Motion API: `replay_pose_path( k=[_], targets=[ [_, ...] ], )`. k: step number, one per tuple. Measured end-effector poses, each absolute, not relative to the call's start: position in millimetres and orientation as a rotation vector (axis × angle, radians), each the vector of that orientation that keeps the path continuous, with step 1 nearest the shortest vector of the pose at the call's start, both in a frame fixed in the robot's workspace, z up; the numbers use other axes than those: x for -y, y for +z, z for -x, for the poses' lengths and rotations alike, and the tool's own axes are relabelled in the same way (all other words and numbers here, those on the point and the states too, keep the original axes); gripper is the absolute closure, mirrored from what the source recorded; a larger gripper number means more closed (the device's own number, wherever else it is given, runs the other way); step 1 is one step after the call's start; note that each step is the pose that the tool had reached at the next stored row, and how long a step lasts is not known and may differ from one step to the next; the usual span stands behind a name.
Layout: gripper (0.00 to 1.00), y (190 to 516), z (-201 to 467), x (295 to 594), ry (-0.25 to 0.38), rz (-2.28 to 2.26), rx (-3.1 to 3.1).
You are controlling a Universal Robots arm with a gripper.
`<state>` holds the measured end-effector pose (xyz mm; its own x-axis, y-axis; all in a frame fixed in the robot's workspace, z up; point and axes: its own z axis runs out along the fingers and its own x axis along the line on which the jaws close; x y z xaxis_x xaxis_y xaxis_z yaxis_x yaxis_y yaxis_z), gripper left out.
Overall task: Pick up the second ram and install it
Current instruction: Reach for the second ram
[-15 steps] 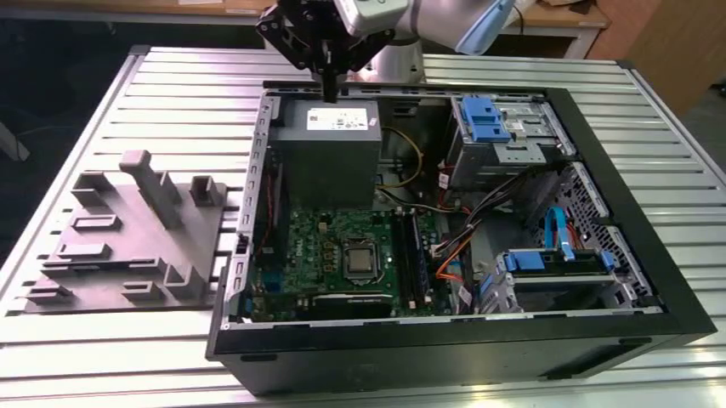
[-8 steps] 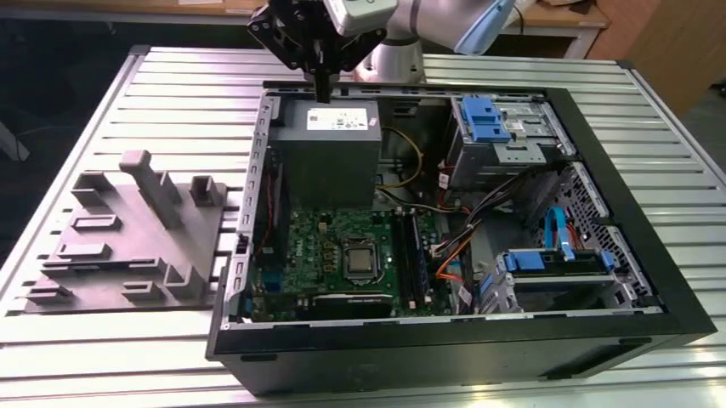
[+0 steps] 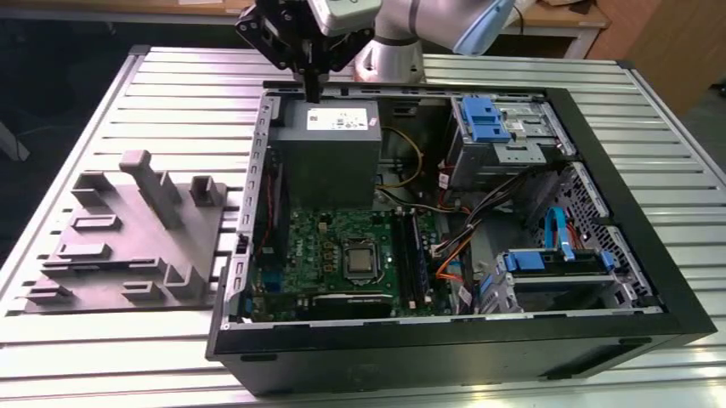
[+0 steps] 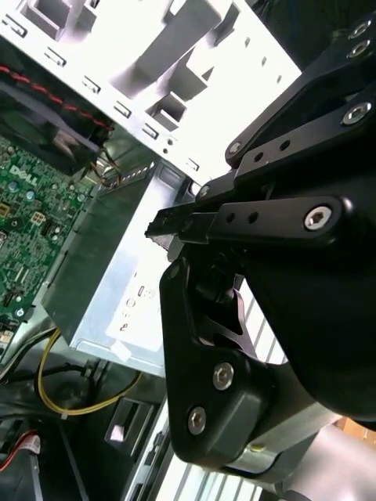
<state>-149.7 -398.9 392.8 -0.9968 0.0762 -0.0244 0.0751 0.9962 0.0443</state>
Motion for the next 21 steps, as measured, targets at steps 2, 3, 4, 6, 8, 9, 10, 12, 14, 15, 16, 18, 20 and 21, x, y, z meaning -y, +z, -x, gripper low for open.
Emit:
replay_pose_path(
  k=[2,3,4,6,8,9,10,12,14,15,16,18,20,21],
  targets=[
    [0.9,393,153,399,0.068,-0.118,-3.112],
    [0.9,393,154,399,0.068,-0.118,-3.112],
    [0.9,393,156,399,0.068,-0.118,-3.112],
    [0.9,392,160,399,0.068,-0.118,-3.112],
    [0.9,392,162,399,0.068,-0.118,-3.112],
    [0.9,392,164,399,0.068,-0.118,-3.113],
    [0.9,392,165,399,0.068,-0.118,-3.112],
    [0.9,392,168,399,0.068,-0.118,-3.112],
    [0.9,392,171,399,0.068,-0.118,-3.112],
    [0.9,392,172,399,0.068,-0.118,-3.112],
    [0.9,391,173,399,0.068,-0.118,-3.112],
    [0.9,391,176,399,0.068,-0.118,-3.113],
    [0.9,391,178,399,0.068,-0.118,-3.112],
    [0.9,391,179,399,0.068,-0.118,-3.112]
  ],
)
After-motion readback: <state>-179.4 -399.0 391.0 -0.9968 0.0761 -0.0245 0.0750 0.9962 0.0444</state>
